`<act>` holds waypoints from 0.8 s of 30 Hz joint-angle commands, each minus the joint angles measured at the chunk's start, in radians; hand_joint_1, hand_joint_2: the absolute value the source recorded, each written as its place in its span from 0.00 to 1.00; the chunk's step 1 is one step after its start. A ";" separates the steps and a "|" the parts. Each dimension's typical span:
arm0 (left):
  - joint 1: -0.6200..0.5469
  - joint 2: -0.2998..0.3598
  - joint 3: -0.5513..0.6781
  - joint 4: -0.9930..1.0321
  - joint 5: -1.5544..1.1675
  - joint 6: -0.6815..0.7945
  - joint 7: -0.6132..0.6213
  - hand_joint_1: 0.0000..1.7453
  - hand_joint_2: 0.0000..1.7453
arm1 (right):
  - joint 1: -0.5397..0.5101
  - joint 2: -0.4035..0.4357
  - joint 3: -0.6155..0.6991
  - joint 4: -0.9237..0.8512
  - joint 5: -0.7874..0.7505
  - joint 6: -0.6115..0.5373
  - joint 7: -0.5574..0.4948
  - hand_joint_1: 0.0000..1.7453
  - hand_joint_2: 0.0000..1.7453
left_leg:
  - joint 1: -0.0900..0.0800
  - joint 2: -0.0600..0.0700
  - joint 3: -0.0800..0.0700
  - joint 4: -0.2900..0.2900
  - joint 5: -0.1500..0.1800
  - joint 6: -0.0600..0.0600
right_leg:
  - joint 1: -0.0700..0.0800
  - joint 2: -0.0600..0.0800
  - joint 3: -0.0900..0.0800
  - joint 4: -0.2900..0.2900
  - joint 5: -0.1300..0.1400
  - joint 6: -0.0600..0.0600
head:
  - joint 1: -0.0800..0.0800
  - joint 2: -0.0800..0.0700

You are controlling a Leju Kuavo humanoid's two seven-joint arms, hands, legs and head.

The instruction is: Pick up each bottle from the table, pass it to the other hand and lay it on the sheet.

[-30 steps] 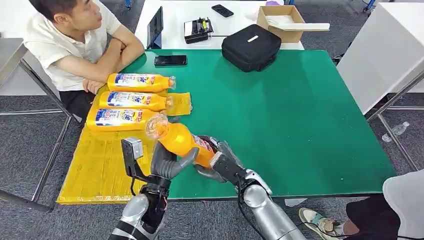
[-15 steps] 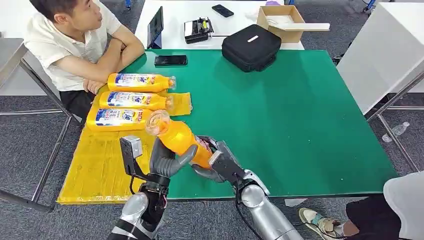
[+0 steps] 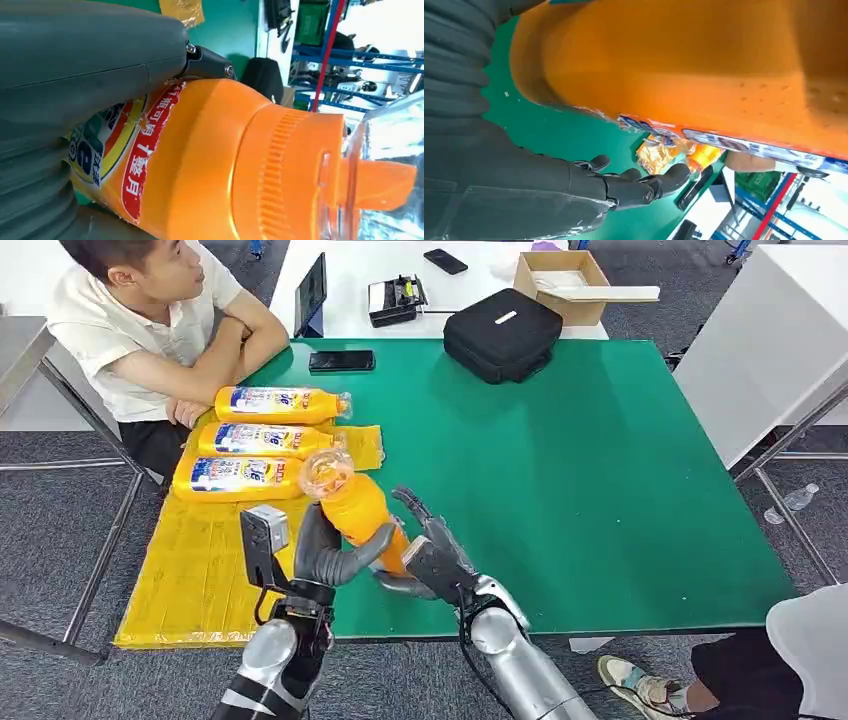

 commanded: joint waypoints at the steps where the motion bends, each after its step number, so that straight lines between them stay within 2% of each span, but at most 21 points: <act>1: -0.041 -0.035 0.080 -0.091 -0.570 0.132 -0.014 1.00 1.00 | 0.025 0.024 -0.112 -0.039 0.127 -0.118 0.022 0.00 1.00 | 0.001 0.000 0.000 0.002 -0.001 0.000 | 0.001 -0.002 0.001 0.001 -0.001 -0.003 | 0.000 0.000; 3: -0.012 -0.025 0.117 -0.134 -0.747 0.122 0.014 1.00 1.00 | 0.045 0.040 -0.197 -0.086 0.148 -0.151 0.024 0.00 1.00 | 0.001 0.001 0.003 0.002 -0.002 0.000 | 0.002 -0.002 0.003 0.002 -0.002 -0.006 | 0.000 0.000; 5: 0.029 -0.026 0.161 -0.165 -0.806 0.092 0.013 1.00 1.00 | 0.072 0.040 -0.280 -0.158 0.173 -0.166 0.018 0.00 1.00 | 0.000 0.001 0.000 0.001 -0.001 0.000 | 0.001 0.000 0.000 0.001 -0.001 -0.002 | 0.000 0.000; 8: 0.038 -0.033 0.173 -0.164 -0.815 0.083 0.002 1.00 1.00 | 0.081 0.046 -0.307 -0.179 0.181 -0.148 0.013 0.00 1.00 | 0.000 0.001 0.003 0.001 -0.002 0.000 | 0.001 -0.001 0.003 0.000 -0.002 -0.004 | 0.000 0.000; 11: 0.061 -0.006 0.194 -0.197 -1.021 0.150 0.019 1.00 1.00 | 0.103 0.068 -0.422 -0.268 0.218 -0.248 -0.029 0.00 1.00 | 0.000 0.001 0.001 0.000 -0.001 0.000 | 0.001 -0.001 0.002 0.000 -0.001 -0.003 | 0.000 0.000; 13: 0.075 0.020 0.221 -0.219 -1.196 0.189 0.050 1.00 1.00 | 0.117 0.082 -0.507 -0.367 0.208 -0.247 -0.052 0.00 1.00 | 0.000 0.001 0.002 0.000 -0.001 0.000 | 0.001 0.000 0.003 0.000 -0.001 -0.004 | 0.000 0.000; 15: 0.087 0.023 0.264 -0.215 -1.249 0.160 0.064 1.00 1.00 | 0.126 0.091 -0.560 -0.433 0.195 -0.217 -0.068 0.00 1.00 | -0.001 0.001 0.001 0.000 -0.001 0.000 | 0.000 0.000 0.001 0.001 -0.001 -0.003 | 0.000 0.000; 19: 0.075 0.060 0.288 -0.119 -1.464 0.187 0.077 1.00 1.00 | 0.129 0.087 -0.591 -0.452 0.200 -0.183 -0.087 0.00 1.00 | -0.001 0.001 0.003 -0.001 -0.001 0.000 | 0.000 0.000 0.004 -0.001 -0.001 -0.004 | 0.000 0.000; 22: 0.035 0.073 0.320 0.013 -1.453 0.187 0.074 1.00 1.00 | 0.117 0.078 -0.584 -0.395 0.180 -0.174 -0.109 0.00 1.00 | -0.001 0.000 0.002 -0.001 0.000 0.000 | 0.000 -0.001 0.003 -0.001 -0.001 -0.003 | 0.000 0.000; 24: -0.001 0.106 0.312 0.107 -1.547 0.220 0.101 1.00 1.00 | 0.101 0.074 -0.579 -0.361 0.173 -0.175 -0.118 0.00 1.00 | 0.000 0.000 0.003 -0.002 0.000 0.000 | 0.000 -0.001 0.004 -0.002 0.000 -0.003 | 0.000 0.000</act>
